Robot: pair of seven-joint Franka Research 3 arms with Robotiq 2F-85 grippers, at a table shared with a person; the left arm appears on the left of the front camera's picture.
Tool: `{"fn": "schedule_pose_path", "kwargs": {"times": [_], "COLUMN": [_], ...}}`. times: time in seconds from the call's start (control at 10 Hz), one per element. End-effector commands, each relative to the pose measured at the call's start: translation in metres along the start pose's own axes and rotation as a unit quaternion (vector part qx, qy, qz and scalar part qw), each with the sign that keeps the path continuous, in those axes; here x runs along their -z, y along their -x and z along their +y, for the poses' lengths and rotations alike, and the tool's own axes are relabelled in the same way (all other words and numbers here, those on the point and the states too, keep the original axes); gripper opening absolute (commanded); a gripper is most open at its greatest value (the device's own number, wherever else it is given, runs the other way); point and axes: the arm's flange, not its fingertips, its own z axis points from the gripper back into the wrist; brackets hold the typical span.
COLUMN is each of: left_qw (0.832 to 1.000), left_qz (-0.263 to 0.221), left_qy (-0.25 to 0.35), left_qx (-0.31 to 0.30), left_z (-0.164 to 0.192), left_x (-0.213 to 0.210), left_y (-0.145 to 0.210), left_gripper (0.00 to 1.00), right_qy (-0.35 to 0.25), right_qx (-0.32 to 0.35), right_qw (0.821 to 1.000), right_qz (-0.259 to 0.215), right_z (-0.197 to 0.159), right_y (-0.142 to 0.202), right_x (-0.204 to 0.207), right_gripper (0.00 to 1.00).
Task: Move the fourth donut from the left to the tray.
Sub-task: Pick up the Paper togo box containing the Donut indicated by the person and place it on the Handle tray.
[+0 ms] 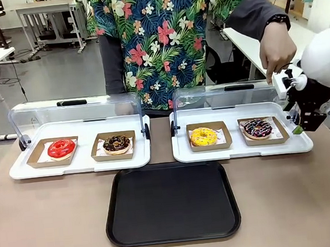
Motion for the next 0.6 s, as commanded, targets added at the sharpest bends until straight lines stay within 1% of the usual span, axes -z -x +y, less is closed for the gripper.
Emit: {"fn": "schedule_pose_path", "kwargs": {"times": [0.0, 0.5], "left_qw": [1.0, 1.0], "left_qz": [-0.005, -0.005], "left_qy": [0.002, 0.002], "left_qx": [-0.005, -0.005], "left_z": [-0.001, -0.001], "left_x": [-0.001, -0.001], "left_y": [-0.003, -0.003], "left_gripper": [1.0, 1.0], "right_qy": [0.03, 0.037], "right_qx": [-0.023, -0.056], "right_qw": [0.999, 0.997], "right_qz": [0.022, 0.029], "right_z": [-0.007, -0.007], "right_y": [-0.001, 0.002], "right_x": [0.016, 0.055], "right_gripper": [1.0, 1.0]}}
